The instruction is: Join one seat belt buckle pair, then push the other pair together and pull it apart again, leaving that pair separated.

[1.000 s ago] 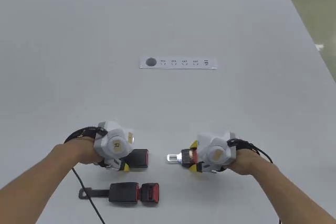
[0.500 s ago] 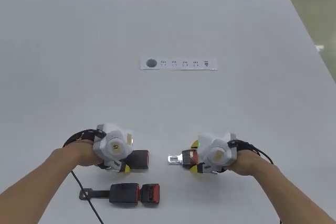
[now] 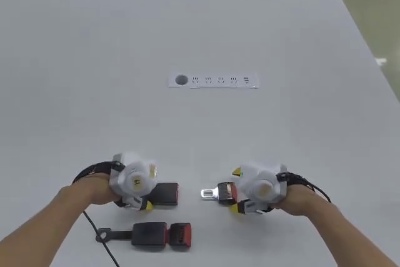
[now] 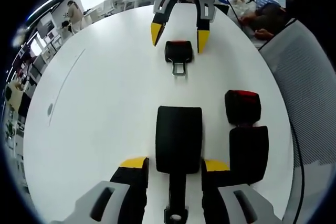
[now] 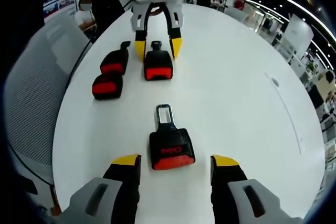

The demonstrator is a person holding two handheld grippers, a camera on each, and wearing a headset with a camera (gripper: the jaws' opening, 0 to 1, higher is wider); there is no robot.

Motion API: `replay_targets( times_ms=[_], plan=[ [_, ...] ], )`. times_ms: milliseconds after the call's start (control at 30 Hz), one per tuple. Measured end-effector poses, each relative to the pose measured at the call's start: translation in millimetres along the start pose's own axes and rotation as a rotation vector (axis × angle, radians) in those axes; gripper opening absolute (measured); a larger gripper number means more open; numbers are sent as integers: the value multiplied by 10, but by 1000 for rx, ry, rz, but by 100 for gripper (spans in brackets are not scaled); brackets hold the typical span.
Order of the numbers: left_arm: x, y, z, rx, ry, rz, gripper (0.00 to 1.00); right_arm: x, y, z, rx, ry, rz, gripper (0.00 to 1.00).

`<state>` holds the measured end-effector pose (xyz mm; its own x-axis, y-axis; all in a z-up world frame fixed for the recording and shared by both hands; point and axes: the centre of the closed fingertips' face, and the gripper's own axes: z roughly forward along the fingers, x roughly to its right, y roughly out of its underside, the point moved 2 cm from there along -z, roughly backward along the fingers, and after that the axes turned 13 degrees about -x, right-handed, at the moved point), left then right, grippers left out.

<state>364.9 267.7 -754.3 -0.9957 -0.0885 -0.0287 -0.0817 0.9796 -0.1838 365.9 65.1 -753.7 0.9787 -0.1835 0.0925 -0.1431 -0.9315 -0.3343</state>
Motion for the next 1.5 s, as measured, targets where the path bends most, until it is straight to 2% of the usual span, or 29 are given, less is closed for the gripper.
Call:
replay_targets(
  times_ms=[100,167,333,367,433,467,500,600,633,767,833,867,900,967,1100,1267,1333,1433,1500],
  plan=[
    [-11,26,-43,42,-16,-65,42,-15,10,-55,11,4,14,55],
    [-27,43,-76,58,-26,-92,43,-27,4,-79,36,-1,43,56],
    [-6,96,-252,111,-48,-173,48,-87,15,-160,82,0,94,59],
    [-30,153,-216,123,-51,-192,48,-97,15,-189,85,1,101,60],
    [-29,192,-247,152,-54,-230,48,-121,18,-234,93,2,114,61],
    [-23,222,-263,166,-60,-247,50,-135,56,-158,98,3,119,62],
    [-22,253,-261,176,-63,-258,51,-147,71,-150,98,5,122,63],
    [69,231,-395,223,-70,-313,53,-193,82,-233,113,15,144,65],
    [69,328,-336,241,-68,-332,54,-215,91,-237,122,17,153,66],
    [165,411,-406,310,-90,-408,59,-240,113,-252,150,58,176,66],
    [244,375,-510,332,-102,-431,63,-240,110,-256,180,78,205,68],
    [263,408,-520,354,-114,-445,64,-257,52,-439,195,94,216,69],
    [274,457,-514,370,-122,-463,65,-277,37,-481,208,104,230,70],
    [304,461,-558,401,-140,-496,68,-311,16,-509,229,111,257,72],
    [360,525,-585,466,-179,-542,74,-427,-51,-532,265,120,294,79],
    [492,502,-606,515,-193,-557,80,-585,-103,-509,311,119,359,85],
    [507,535,-578,535,-202,-570,84,-616,-94,-503,324,131,379,88],
    [529,552,-577,575,-216,-605,92,-653,-88,-504,364,146,401,99],
    [560,558,-570,585,-222,-615,97,-672,-39,-485,371,155,405,99]
  ],
)
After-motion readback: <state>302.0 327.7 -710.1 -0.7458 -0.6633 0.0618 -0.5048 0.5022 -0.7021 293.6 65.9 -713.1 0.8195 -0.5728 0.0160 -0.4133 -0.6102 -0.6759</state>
